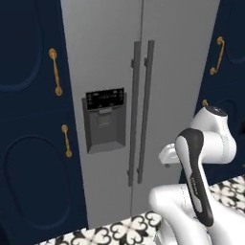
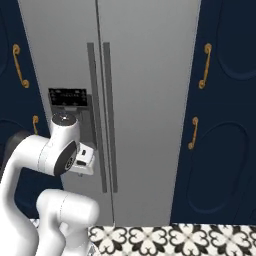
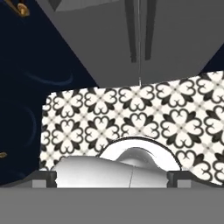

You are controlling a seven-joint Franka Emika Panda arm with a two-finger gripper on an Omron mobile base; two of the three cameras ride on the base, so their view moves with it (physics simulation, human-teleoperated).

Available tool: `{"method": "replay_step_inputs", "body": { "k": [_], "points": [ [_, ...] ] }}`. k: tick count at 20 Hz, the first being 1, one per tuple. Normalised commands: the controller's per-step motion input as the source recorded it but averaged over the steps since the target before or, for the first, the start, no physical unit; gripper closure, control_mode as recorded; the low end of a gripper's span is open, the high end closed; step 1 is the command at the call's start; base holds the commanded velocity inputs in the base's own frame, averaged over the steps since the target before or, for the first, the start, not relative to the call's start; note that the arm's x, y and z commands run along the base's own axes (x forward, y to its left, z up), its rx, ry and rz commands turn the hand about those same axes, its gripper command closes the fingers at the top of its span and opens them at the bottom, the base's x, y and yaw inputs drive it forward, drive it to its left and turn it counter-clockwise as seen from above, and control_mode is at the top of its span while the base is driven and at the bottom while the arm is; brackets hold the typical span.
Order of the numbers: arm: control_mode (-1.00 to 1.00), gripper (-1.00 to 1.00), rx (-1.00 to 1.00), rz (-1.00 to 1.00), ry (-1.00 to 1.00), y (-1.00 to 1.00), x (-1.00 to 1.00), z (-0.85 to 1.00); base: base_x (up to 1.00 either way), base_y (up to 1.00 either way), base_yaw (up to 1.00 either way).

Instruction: Grab a lemon wedge from the fridge and one ice cube from the ice bowl, and put them in the glass of lemonade.

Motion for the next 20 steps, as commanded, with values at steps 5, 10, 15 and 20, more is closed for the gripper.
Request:
{"method": "replay_step_inputs", "body": {
  "k": [5, 10, 15, 20],
  "points": [
    [1.00, -1.00, 0.00, 0.00, 0.00, 0.00, 0.00, 0.00, -0.42, -0.43, 0.10],
    [1.00, -1.00, 0.00, 0.00, 0.00, 0.00, 0.00, 0.00, 0.18, -0.05, 0.22],
    [1.00, -1.00, 0.00, 0.00, 0.00, 0.00, 0.00, 0.00, 0.70, -0.19, 0.21],
    [1.00, -1.00, 0.00, 0.00, 0.00, 0.00, 0.00, 0.00, 0.11, -0.49, 0.11]
  ]
}}
